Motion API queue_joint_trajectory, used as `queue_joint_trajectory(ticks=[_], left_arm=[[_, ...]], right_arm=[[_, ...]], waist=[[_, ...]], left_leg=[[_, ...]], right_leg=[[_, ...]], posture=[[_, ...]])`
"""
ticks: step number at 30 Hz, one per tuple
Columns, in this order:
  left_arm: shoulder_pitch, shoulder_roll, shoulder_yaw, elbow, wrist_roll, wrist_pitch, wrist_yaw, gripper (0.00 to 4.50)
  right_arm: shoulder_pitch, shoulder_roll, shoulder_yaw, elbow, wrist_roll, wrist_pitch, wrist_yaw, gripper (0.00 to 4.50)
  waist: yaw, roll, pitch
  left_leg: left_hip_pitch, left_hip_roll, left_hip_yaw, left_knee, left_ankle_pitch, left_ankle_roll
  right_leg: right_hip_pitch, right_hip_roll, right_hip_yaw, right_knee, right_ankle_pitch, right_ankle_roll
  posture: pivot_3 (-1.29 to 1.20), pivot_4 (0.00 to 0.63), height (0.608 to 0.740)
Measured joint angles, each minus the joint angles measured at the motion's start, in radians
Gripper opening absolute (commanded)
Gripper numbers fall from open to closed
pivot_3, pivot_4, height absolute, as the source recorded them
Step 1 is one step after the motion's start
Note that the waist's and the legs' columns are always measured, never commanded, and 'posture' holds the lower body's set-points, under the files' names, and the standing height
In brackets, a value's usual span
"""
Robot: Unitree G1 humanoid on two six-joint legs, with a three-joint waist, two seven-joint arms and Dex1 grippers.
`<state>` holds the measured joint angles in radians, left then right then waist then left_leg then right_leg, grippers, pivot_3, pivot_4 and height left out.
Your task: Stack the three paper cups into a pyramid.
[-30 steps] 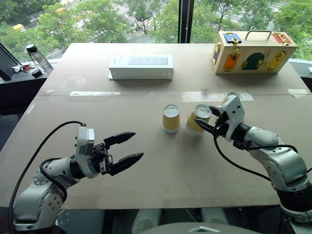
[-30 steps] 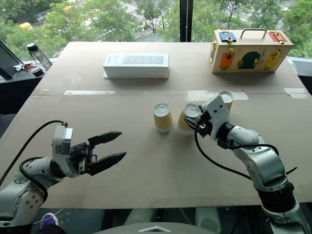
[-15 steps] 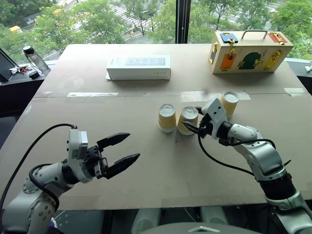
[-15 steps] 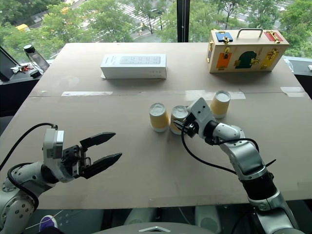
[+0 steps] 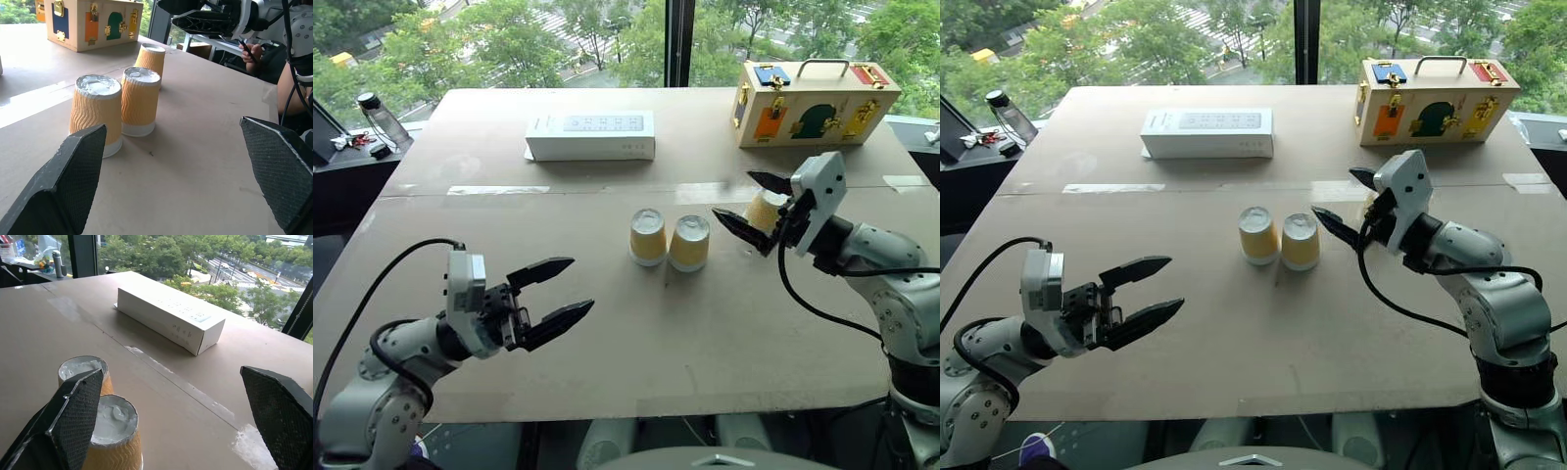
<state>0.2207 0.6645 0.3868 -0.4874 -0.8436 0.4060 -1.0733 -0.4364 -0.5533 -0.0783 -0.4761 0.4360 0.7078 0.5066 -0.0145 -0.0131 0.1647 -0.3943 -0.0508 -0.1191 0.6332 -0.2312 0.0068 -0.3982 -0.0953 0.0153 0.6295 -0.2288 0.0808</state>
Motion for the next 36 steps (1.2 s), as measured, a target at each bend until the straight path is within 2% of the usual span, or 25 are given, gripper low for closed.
queue_joint_trajectory(ticks=[5, 11, 12, 14, 15, 16, 17, 23, 27, 30, 36], left_arm=[[-0.020, 0.001, -0.005, 0.004, -0.006, -0.006, -0.031, 4.50], [-0.008, 0.010, -0.002, -0.001, -0.022, -0.006, -0.043, 4.50], [0.000, 0.010, -0.002, -0.007, -0.024, -0.006, -0.043, 4.50], [0.014, 0.010, -0.001, -0.014, -0.025, -0.006, -0.043, 4.50], [0.018, 0.010, -0.001, -0.014, -0.026, -0.006, -0.043, 4.50], [0.021, 0.010, -0.001, -0.014, -0.026, -0.006, -0.042, 4.50], [0.021, 0.010, -0.001, -0.015, -0.026, -0.006, -0.040, 4.50], [0.008, -0.055, 0.017, -0.005, -0.014, -0.058, 0.014, 4.50], [0.018, -0.070, 0.077, 0.047, -0.046, -0.087, -0.018, 4.50], [0.058, -0.063, 0.123, 0.089, -0.075, -0.087, -0.070, 4.50], [0.116, -0.064, 0.176, 0.145, -0.091, -0.091, -0.133, 4.50]], right_arm=[[-0.047, 0.022, 0.036, 0.293, -0.147, -0.013, -0.110, 4.43], [-0.055, 0.052, 0.035, 0.423, -0.184, -0.021, -0.141, 4.43], [-0.056, 0.054, 0.028, 0.430, -0.184, -0.021, -0.142, 3.92], [-0.056, 0.060, 0.020, 0.439, -0.181, -0.023, -0.140, 3.27], [-0.056, 0.061, 0.019, 0.439, -0.178, -0.024, -0.137, 2.69], [-0.056, 0.062, 0.019, 0.439, -0.175, -0.033, -0.128, 2.31], [-0.056, 0.063, 0.019, 0.438, -0.171, -0.039, -0.120, 2.22], [-0.066, 0.070, 0.015, 0.312, -0.055, -0.046, -0.010, 2.22], [-0.180, 0.082, 0.032, 0.167, 0.074, 0.051, 0.053, 2.22], [-0.264, 0.102, 0.097, 0.100, 0.120, 0.124, 0.058, 2.22], [-0.321, 0.127, 0.207, 0.103, 0.120, 0.207, 0.054, 2.22]], waist=[[0.001, 0.001, 0.000], [-0.002, 0.001, 0.001], [-0.002, 0.001, 0.001], [-0.002, 0.001, 0.001], [-0.002, 0.001, 0.001], [-0.002, 0.001, 0.001], [-0.002, 0.001, 0.001], [-0.003, 0.002, 0.001], [-0.006, 0.002, 0.001], [-0.009, 0.001, 0.001], [0.000, 0.001, 0.001]], left_leg=[[-0.001, -0.001, 0.001, 0.000, 0.000, 0.000], [-0.003, 0.000, 0.005, -0.001, 0.000, 0.000], [-0.003, 0.000, 0.005, -0.001, 0.000, 0.000], [-0.003, 0.000, 0.005, -0.001, 0.000, 0.000], [-0.003, 0.000, 0.005, -0.001, 0.000, 0.000], [-0.003, 0.000, 0.005, -0.001, 0.000, 0.000], [-0.003, 0.000, 0.005, -0.001, 0.000, 0.000], [-0.003, 0.001, 0.004, -0.001, 0.000, 0.000], [-0.003, 0.002, 0.004, -0.001, 0.000, 0.000], [-0.003, 0.003, 0.003, -0.001, 0.000, -0.001], [-0.003, 0.003, 0.003, -0.001, 0.000, -0.001]], right_leg=[[-0.001, 0.000, 0.001, -0.001, 0.001, 0.000], [-0.004, 0.000, 0.004, -0.002, 0.001, 0.001], [-0.004, 0.000, 0.004, -0.002, 0.002, 0.001], [-0.004, 0.000, 0.004, -0.001, 0.002, 0.001], [-0.004, 0.000, 0.004, -0.001, 0.002, 0.001], [-0.004, 0.000, 0.004, -0.001, 0.002, 0.001], [-0.004, 0.000, 0.004, -0.001, 0.002, 0.001], [-0.004, 0.001, 0.004, -0.001, 0.002, 0.000], [-0.005, 0.003, 0.004, -0.001, 0.003, -0.001], [-0.005, 0.004, 0.003, -0.001, 0.002, -0.001], [-0.005, 0.003, 0.004, -0.001, 0.003, -0.001]], posture=[[0.00, 0.150, 0.740], [0.00, 0.150, 0.740], [0.00, 0.150, 0.740], [0.00, 0.150, 0.740], [0.00, 0.150, 0.740], [0.00, 0.150, 0.740], [0.00, 0.150, 0.740], [0.00, 0.150, 0.740], [0.00, 0.150, 0.740], [0.00, 0.150, 0.740], [0.00, 0.150, 0.740]])
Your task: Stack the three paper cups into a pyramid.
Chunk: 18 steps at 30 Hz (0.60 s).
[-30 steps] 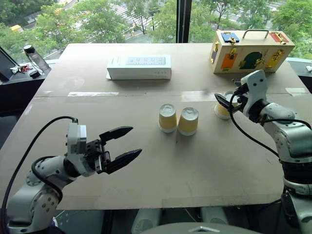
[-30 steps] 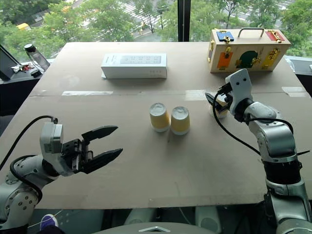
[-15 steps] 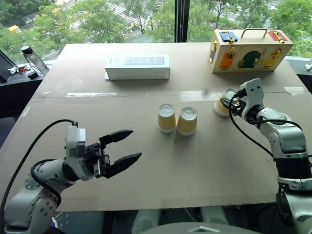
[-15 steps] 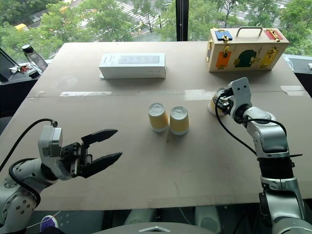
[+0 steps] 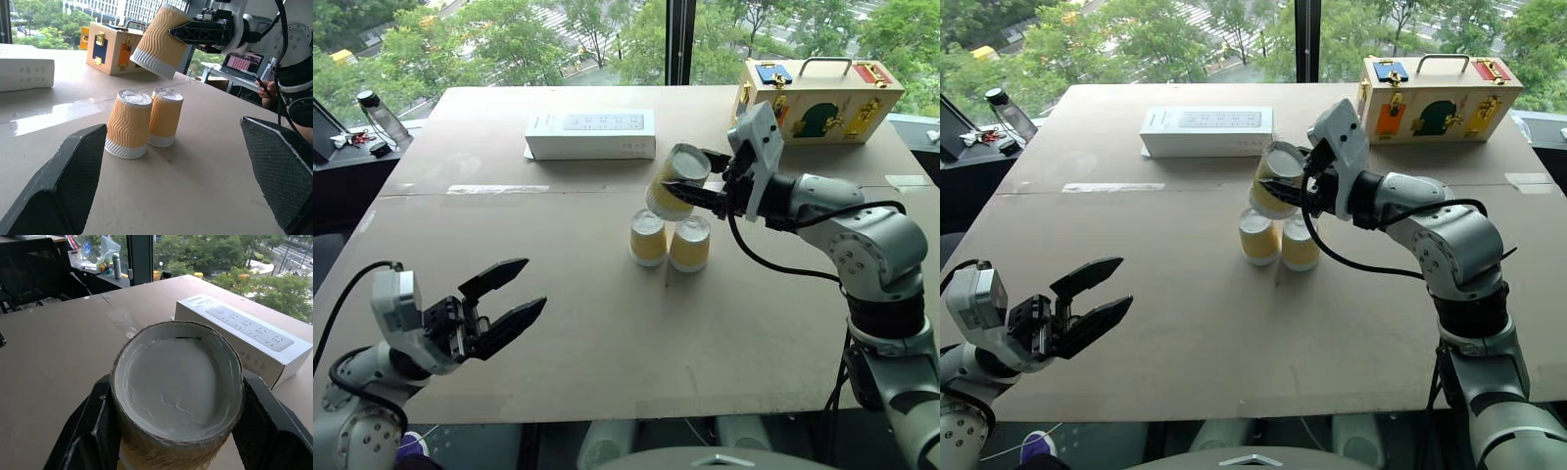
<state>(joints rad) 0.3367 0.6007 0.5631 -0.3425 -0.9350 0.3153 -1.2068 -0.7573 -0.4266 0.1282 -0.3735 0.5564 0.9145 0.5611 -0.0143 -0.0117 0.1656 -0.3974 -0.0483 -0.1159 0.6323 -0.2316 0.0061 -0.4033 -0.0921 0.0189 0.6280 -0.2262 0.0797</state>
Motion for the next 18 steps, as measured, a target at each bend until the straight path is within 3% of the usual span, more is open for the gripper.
queue_joint_trajectory(ticks=[7, 12, 18], left_arm=[[0.045, -0.020, 0.019, -0.002, 0.000, -0.013, -0.011, 4.50], [0.053, -0.028, 0.018, -0.020, 0.000, -0.018, -0.006, 4.50], [0.057, -0.039, 0.010, -0.043, 0.000, -0.017, 0.013, 4.50]], right_arm=[[-0.024, -0.022, 0.079, 0.033, -0.049, -0.001, 0.026, 2.22], [-0.020, -0.068, 0.140, 0.075, -0.119, -0.041, 0.069, 4.46], [0.006, -0.084, 0.102, 0.032, -0.108, -0.048, 0.096, 4.46]], waist=[[-0.003, 0.000, 0.000], [-0.002, 0.000, 0.000], [-0.002, 0.000, 0.000]], left_leg=[[0.000, 0.000, 0.000, 0.000, 0.000, 0.000], [0.000, 0.000, 0.000, 0.000, 0.000, 0.000], [0.000, 0.001, 0.001, 0.000, -0.001, -0.001]], right_leg=[[-0.001, 0.000, 0.000, 0.000, 0.000, 0.000], [-0.001, 0.000, 0.000, 0.000, 0.001, -0.001], [-0.001, 0.000, 0.000, 0.000, 0.001, -0.001]], posture=[[0.00, 0.150, 0.740], [0.00, 0.150, 0.740], [0.00, 0.150, 0.740]])
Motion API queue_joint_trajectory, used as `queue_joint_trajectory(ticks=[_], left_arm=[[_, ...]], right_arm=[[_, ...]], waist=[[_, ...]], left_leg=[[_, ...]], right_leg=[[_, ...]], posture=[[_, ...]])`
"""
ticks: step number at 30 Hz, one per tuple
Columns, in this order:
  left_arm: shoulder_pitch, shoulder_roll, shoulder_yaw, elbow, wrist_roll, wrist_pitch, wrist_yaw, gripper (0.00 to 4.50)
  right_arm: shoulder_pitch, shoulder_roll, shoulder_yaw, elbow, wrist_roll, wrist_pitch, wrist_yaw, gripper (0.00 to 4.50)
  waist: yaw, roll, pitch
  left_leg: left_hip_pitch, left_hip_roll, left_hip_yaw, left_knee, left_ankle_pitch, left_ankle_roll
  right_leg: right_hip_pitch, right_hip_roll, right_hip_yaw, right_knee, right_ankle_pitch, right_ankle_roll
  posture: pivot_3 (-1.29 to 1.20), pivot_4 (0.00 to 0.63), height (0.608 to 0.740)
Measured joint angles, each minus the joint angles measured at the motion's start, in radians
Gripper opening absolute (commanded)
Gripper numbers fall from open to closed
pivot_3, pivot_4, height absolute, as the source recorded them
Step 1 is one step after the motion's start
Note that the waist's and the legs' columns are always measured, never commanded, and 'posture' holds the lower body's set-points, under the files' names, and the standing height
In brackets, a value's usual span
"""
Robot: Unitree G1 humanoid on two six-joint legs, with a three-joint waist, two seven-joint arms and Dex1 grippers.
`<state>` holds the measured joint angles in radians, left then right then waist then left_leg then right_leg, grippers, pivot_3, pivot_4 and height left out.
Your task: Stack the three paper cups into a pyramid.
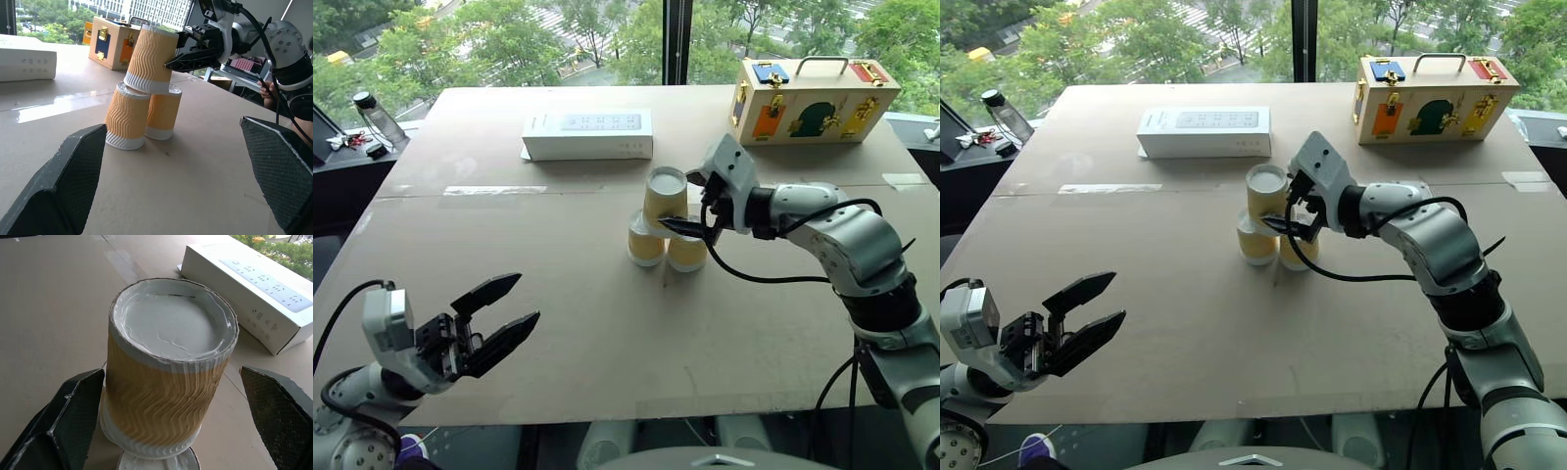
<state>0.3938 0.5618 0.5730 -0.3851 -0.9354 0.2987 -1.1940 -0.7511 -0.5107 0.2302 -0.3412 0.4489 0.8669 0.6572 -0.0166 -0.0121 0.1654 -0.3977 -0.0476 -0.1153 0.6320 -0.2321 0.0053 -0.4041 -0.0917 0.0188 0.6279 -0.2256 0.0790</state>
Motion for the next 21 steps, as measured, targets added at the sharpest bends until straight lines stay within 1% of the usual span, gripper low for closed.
queue_joint_trajectory(ticks=[4, 6, 9, 11, 14, 15, 17, 18, 19, 21], left_arm=[[-0.012, -0.002, -0.030, -0.004, 0.004, 0.009, 0.038, 4.50], [-0.017, -0.002, -0.046, -0.012, 0.013, 0.019, 0.064, 4.50], [-0.028, 0.000, -0.079, -0.027, 0.045, 0.026, 0.112, 4.50], [-0.033, 0.009, -0.101, -0.029, 0.077, 0.031, 0.139, 4.50], [-0.015, 0.039, -0.112, -0.009, 0.130, 0.041, 0.167, 4.50], [-0.010, 0.055, -0.107, 0.016, 0.152, 0.041, 0.168, 4.50], [0.003, 0.069, -0.106, 0.046, 0.174, 0.038, 0.161, 4.50], [0.011, 0.073, -0.101, 0.061, 0.187, 0.031, 0.152, 4.50], [0.015, 0.077, -0.100, 0.071, 0.193, 0.027, 0.146, 4.50], [0.025, 0.081, -0.101, 0.098, 0.208, 0.018, 0.127, 4.50]], right_arm=[[0.055, -0.046, -0.063, -0.094, 0.032, -0.015, 0.027, 4.46], [0.116, -0.077, -0.106, -0.139, 0.046, -0.046, 0.046, 4.46], [0.216, -0.114, -0.202, -0.195, 0.089, -0.070, 0.076, 4.46], [0.359, -0.165, -0.304, -0.258, 0.120, -0.099, 0.104, 4.46], [0.600, -0.194, -0.459, -0.315, 0.156, -0.118, 0.132, 4.46], [0.728, -0.195, -0.534, -0.339, 0.162, -0.136, 0.145, 4.46], [0.860, -0.193, -0.605, -0.359, 0.158, -0.171, 0.163, 4.46], [0.942, -0.189, -0.640, -0.368, 0.152, -0.200, 0.178, 4.46], [0.991, -0.185, -0.658, -0.372, 0.149, -0.220, 0.188, 4.46], [1.107, -0.161, -0.693, -0.380, 0.133, -0.295, 0.216, 4.46]], waist=[[0.004, 0.000, 0.000], [0.006, -0.001, 0.000], [0.005, -0.001, 0.000], [0.013, -0.002, -0.001], [0.015, -0.002, -0.001], [0.015, -0.002, -0.001], [0.011, -0.001, -0.001], [0.009, -0.002, -0.001], [0.006, -0.002, -0.001], [0.004, -0.002, -0.002]], left_leg=[[0.000, 0.000, 0.000, 0.000, 0.000, 0.000], [0.000, 0.000, 0.000, 0.000, 0.000, 0.000], [0.000, 0.000, 0.000, 0.000, 0.000, 0.000], [-0.001, 0.000, -0.001, 0.000, 0.000, 0.000], [-0.001, 0.000, 0.001, 0.000, -0.001, 0.000], [-0.001, 0.000, 0.001, 0.000, -0.001, 0.000], [0.000, 0.001, 0.002, 0.000, -0.001, 0.000], [0.001, 0.002, 0.002, 0.000, -0.001, 0.000], [0.001, 0.003, 0.002, 0.000, -0.001, 0.000], [0.003, 0.006, 0.004, 0.001, -0.001, 0.000]], right_leg=[[0.000, 0.000, 0.000, -0.001, 0.000, 0.000], [0.001, 0.000, 0.000, -0.001, 0.000, 0.000], [0.001, 0.000, 0.000, -0.001, 0.000, 0.000], [0.001, 0.000, -0.001, -0.002, 0.000, 0.000], [0.001, 0.000, 0.000, -0.001, 0.000, 0.000], [0.001, 0.000, -0.001, -0.001, 0.000, 0.000], [0.001, 0.000, 0.000, -0.001, 0.000, 0.000], [0.002, 0.001, 0.000, -0.001, -0.002, -0.003], [0.002, 0.001, 0.000, -0.001, -0.003, -0.003], [0.003, 0.001, 0.000, -0.001, -0.005, 0.001]], posture=[[0.00, 0.150, 0.740], [0.00, 0.150, 0.740], [0.00, 0.150, 0.740], [0.00, 0.150, 0.740], [0.00, 0.150, 0.740], [0.00, 0.150, 0.740], [0.00, 0.150, 0.740], [0.00, 0.150, 0.740], [0.00, 0.150, 0.740], [0.00, 0.150, 0.740]])
